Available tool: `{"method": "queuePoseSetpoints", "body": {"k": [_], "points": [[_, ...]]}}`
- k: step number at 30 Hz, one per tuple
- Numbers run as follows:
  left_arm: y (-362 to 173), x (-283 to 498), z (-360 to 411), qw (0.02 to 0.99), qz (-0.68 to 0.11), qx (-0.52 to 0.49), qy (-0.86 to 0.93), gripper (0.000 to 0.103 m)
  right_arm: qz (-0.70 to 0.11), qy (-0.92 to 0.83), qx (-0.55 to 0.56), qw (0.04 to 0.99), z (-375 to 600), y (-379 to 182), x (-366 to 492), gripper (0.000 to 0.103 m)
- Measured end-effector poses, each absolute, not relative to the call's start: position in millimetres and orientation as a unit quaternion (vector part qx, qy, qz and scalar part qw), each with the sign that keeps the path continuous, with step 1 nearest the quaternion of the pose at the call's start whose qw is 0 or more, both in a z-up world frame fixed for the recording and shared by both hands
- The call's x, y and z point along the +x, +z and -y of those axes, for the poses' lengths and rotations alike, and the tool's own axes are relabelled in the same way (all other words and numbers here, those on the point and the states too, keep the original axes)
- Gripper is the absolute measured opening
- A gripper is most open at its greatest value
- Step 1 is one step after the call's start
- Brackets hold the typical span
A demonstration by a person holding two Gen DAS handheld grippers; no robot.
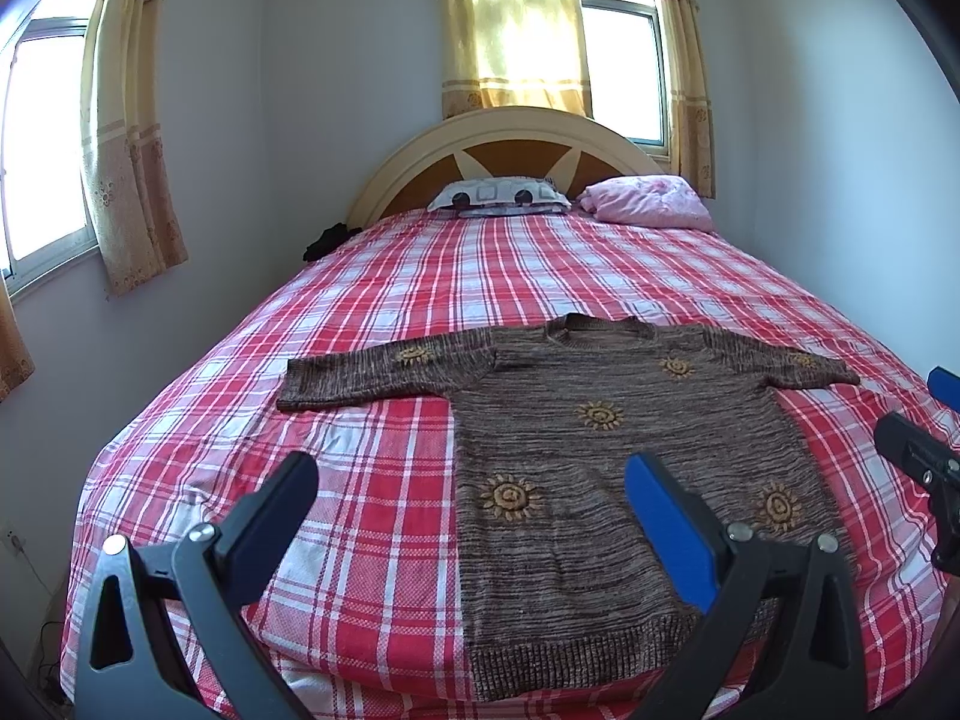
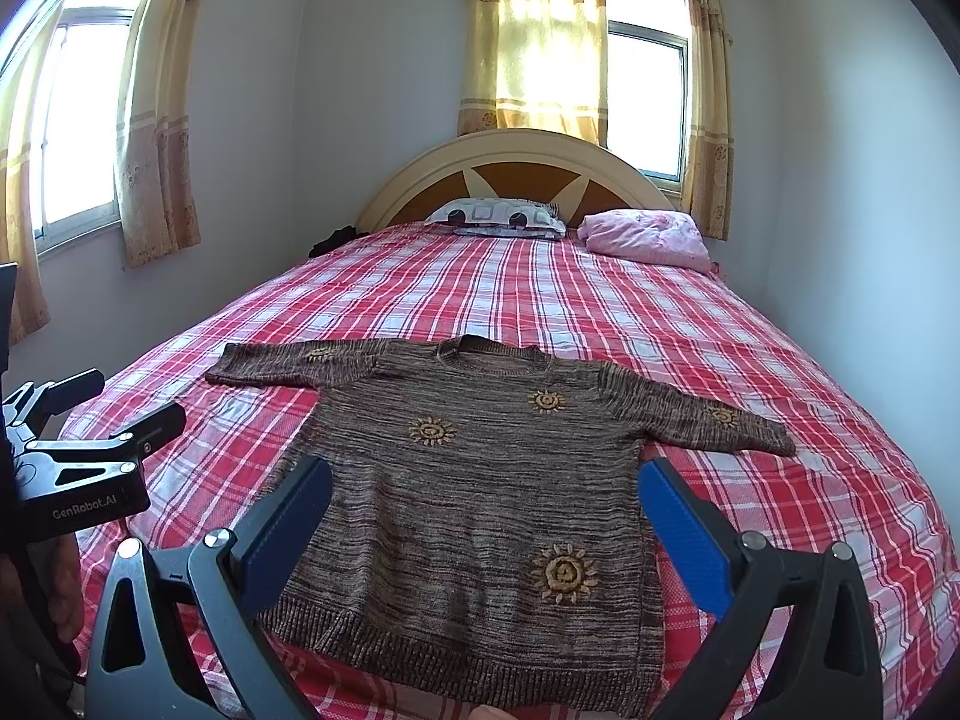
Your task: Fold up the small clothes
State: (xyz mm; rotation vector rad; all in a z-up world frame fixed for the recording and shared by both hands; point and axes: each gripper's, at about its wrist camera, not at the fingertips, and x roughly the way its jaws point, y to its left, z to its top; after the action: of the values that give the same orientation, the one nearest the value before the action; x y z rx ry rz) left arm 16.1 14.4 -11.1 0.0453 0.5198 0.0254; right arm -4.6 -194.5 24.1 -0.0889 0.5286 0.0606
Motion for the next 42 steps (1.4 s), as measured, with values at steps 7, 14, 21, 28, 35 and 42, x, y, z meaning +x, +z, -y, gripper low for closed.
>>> {"method": "queuePoseSetpoints", "body": {"k": [7,14,21,28,35,42], "points": [[-27.7,26.9,-10.9,0.962,-0.273,0.026,-0.001,0.103,-0.28,0.037,-0.041,0.958,199.1,2.5,7.8,0.102],[-57.2,65.0,-14.5,0.952,-0.303,0.04,0.006,0.103,-0.31,0.05,-0.023,0.949,226.6,-32.6,42.4,0.102],[-78.7,124.5,-24.6,0.94,-0.34,0.033,0.019,0.103,-0.336,0.02,0.008,0.941,284.2,-54.2,89.6,0.102],[-95.2,174.9,-24.8,0.932,-0.36,0.039,0.031,0.103,-0.368,-0.021,0.026,0.929,352.7,-72.8,131.9,0.102],[-108.5,219.4,-25.8,0.928,-0.367,0.049,0.049,0.103,-0.379,-0.083,0.079,0.918,450.1,-82.0,167.0,0.101],[-129.9,249.8,-32.9,0.919,-0.387,0.044,0.064,0.103,-0.383,-0.16,0.157,0.896,562.0,-90.3,202.3,0.078]]}}
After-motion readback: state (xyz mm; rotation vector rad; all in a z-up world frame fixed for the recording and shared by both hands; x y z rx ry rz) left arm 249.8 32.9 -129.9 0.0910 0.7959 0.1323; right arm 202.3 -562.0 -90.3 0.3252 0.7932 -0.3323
